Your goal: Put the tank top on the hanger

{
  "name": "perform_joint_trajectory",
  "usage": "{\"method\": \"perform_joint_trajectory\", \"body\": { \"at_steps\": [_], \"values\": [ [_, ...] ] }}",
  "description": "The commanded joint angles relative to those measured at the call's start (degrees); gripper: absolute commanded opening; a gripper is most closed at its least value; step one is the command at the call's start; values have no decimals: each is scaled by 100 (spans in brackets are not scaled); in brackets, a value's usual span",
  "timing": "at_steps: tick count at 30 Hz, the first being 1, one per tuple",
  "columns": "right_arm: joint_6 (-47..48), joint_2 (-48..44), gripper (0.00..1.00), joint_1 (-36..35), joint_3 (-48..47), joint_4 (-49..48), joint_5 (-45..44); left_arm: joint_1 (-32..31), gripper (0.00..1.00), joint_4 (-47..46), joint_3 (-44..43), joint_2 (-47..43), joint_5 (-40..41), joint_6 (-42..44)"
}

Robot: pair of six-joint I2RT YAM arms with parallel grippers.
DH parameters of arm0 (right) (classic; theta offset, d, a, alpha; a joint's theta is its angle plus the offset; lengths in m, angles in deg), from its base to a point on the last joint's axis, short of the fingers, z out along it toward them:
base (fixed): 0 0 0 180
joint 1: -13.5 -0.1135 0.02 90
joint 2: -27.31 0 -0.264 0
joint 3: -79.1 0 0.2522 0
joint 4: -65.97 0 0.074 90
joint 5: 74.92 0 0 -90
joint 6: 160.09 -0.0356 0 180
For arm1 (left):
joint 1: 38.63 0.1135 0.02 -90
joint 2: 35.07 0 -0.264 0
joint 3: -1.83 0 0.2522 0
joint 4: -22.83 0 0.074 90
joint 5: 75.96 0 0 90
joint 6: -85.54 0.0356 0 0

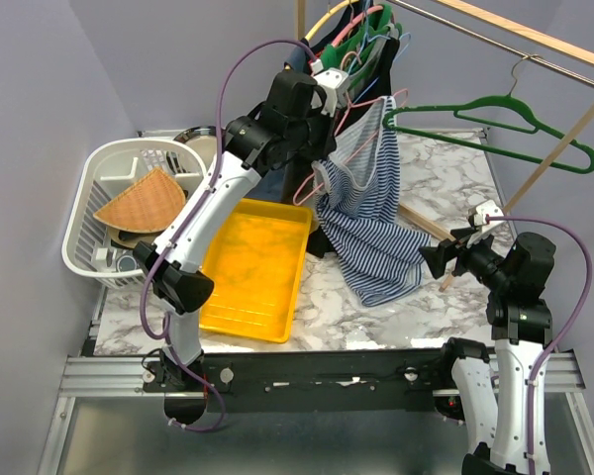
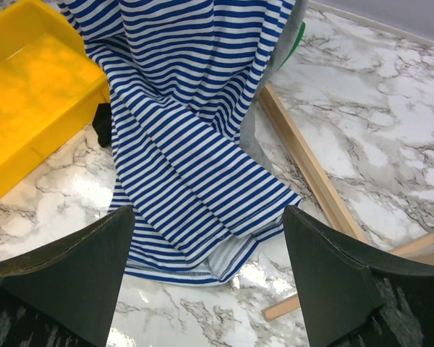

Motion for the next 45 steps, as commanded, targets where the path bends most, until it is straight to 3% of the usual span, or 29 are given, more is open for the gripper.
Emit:
{"method": "perform_joint_trajectory", "body": {
  "at_steps": [1, 5, 17, 22, 29, 36, 45],
  "values": [
    [-25, -40, 91, 29, 64, -99, 83, 45, 0, -718, -240, 76, -316, 25],
    [-25, -31, 91, 29, 73, -90, 91, 28, 0, -868, -223, 120, -1001, 272],
    [2, -23, 91, 29, 91, -108, 91, -78, 0, -737, 50, 59, -2013, 895],
    [2, -22, 91, 29, 100, -116, 83, -61, 0, -587, 199, -38, -1935, 1204],
    [2, -49, 92, 29, 100, -108, 91, 176, 0, -710, -117, 172, -985, 1098],
    [2, -23, 92, 29, 117, -134, 100, 221, 0, -1350, -504, 339, -1187, 765],
    [19, -31, 92, 38, 117, -134, 100, 212, 0, -2545, -399, 313, -1099, 158]
  ]
}}
